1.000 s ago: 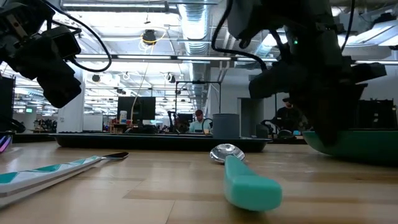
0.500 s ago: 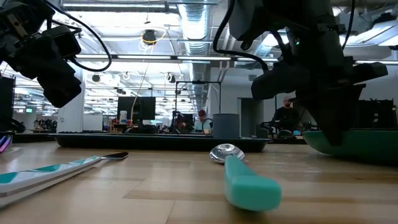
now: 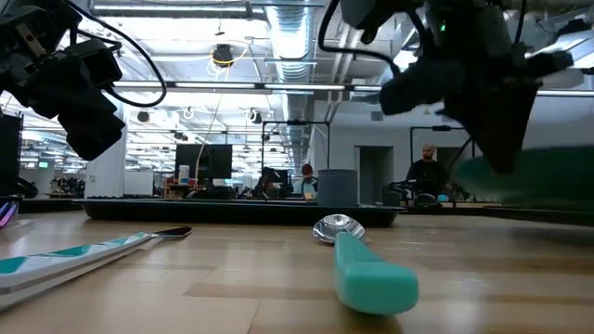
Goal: Set up tray
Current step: Put the green plate on the black serving tray to the bottom left of the gray mug
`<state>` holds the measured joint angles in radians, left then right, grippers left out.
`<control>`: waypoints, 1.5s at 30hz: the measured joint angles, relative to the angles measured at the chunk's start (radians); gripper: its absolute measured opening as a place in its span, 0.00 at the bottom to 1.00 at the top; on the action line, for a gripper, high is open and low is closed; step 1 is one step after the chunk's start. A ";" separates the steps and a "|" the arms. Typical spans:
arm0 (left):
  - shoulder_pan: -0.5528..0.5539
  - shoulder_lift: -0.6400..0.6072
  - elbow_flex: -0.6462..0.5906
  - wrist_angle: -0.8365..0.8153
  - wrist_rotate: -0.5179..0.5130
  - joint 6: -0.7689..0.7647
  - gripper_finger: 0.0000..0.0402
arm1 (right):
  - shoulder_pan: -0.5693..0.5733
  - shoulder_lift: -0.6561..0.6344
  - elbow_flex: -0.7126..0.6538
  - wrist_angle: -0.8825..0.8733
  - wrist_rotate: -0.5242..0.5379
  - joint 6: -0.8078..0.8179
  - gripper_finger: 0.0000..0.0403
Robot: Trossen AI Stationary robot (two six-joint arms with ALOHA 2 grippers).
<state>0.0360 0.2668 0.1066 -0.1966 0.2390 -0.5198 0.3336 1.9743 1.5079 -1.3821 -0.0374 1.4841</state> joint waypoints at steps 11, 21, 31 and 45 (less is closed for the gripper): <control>0.000 0.000 0.000 0.000 -0.001 -0.007 0.23 | -0.026 0.000 0.240 -0.123 0.192 -0.298 0.00; 0.000 0.000 0.001 0.000 -0.024 -0.027 0.23 | -0.082 0.000 0.350 -0.026 0.246 -1.049 0.00; 0.000 0.000 0.001 0.004 -0.090 -0.096 0.23 | -0.159 0.004 0.352 0.047 0.142 -1.589 0.00; 0.000 0.000 0.001 0.004 -0.147 -0.159 0.23 | -0.246 0.058 0.352 0.165 0.086 -1.851 0.00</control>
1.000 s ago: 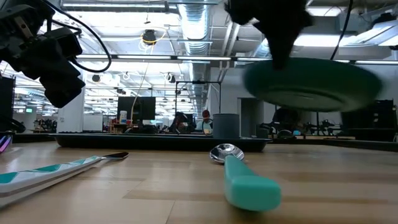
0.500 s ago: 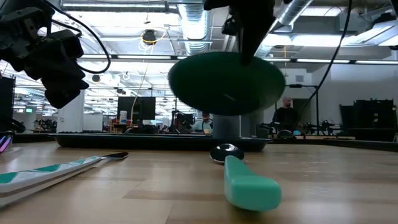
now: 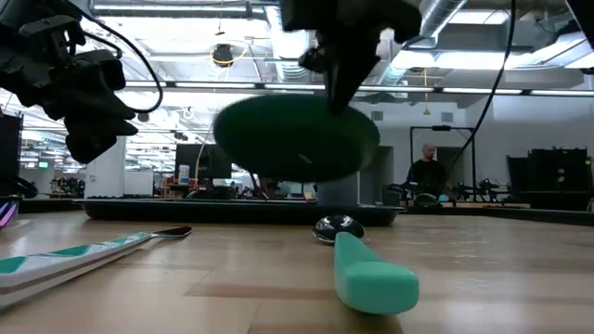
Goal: Set up tray
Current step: Put the green plate on the black serving tray to the bottom left of the gray mug
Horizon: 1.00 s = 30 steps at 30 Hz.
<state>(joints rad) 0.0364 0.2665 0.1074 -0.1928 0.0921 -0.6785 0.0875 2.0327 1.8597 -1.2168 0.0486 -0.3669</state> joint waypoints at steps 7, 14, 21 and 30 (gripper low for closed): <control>0.000 0.000 0.000 0.002 0.000 -0.008 0.23 | -0.025 0.103 0.000 0.025 -0.004 0.008 0.00; 0.000 0.000 0.000 -0.002 0.001 -0.011 0.23 | -0.050 0.148 -0.001 0.053 -0.020 0.055 0.00; 0.000 0.001 0.000 -0.010 0.002 -0.016 0.23 | -0.077 0.159 0.000 0.046 -0.052 0.118 0.03; 0.000 0.001 0.000 -0.010 0.001 -0.016 0.23 | -0.091 0.159 0.000 0.050 -0.079 0.169 0.08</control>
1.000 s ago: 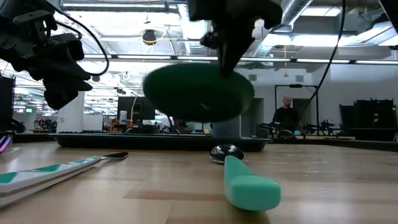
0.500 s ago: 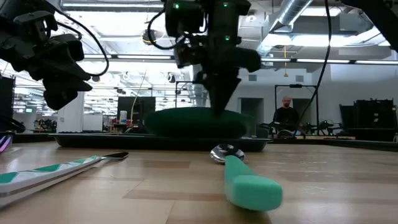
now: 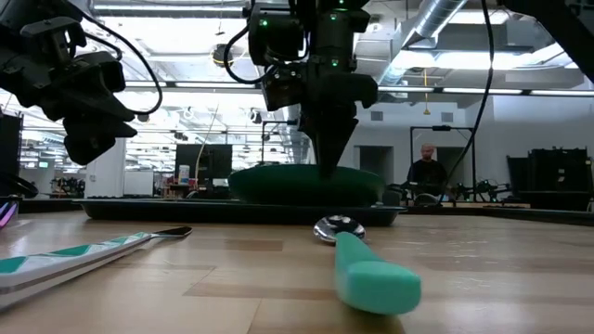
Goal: Set up tray
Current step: Put the green plate on the black serving tray to the bottom left of the gray mug, then put the black bowl on the green plate on the black serving tray
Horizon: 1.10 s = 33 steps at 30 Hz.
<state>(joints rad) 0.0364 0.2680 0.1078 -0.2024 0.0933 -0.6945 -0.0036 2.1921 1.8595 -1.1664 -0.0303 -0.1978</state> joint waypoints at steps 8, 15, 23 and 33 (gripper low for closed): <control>0.000 0.000 0.000 -0.002 0.000 0.000 0.23 | -0.001 0.000 0.000 0.009 0.001 0.041 0.15; 0.000 0.000 0.000 -0.002 0.000 0.000 0.23 | 0.018 -0.019 -0.001 0.005 0.002 0.079 0.16; 0.000 0.000 0.000 -0.003 0.000 0.000 0.23 | 0.042 -0.191 -0.001 -0.026 -0.009 0.437 0.15; 0.000 0.000 0.000 -0.012 0.000 0.000 0.23 | 0.143 -0.386 0.000 -0.141 -0.011 1.221 0.15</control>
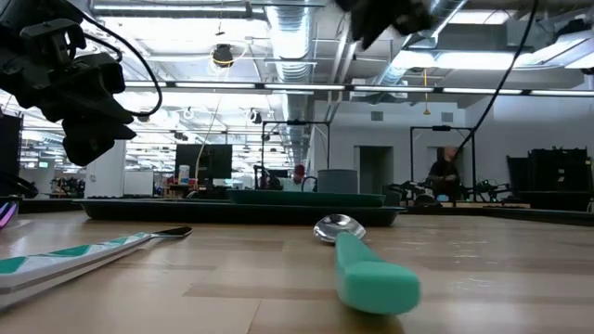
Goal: Set up tray
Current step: Put the black bowl on the green plate on the black serving tray
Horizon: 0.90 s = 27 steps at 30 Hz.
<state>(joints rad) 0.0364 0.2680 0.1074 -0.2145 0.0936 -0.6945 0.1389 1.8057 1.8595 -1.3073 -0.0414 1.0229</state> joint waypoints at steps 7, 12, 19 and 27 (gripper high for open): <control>0.000 0.000 0.000 -0.002 0.013 0.000 0.23 | 0.177 -0.030 0.000 -0.064 0.029 0.380 0.15; 0.000 0.000 0.000 0.054 0.207 0.076 0.23 | 0.290 -0.015 -0.002 -0.122 0.020 0.579 0.15; -0.001 0.000 0.000 0.099 0.403 0.138 0.23 | 0.407 -0.002 0.000 -0.125 0.017 0.811 0.15; -0.088 0.000 0.000 0.100 0.392 0.210 0.23 | 0.527 -0.003 -0.032 -0.094 0.076 1.079 0.15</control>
<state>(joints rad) -0.0520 0.2684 0.1074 -0.1149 0.4859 -0.4848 0.6659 1.8030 1.8278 -1.4010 0.0348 2.1018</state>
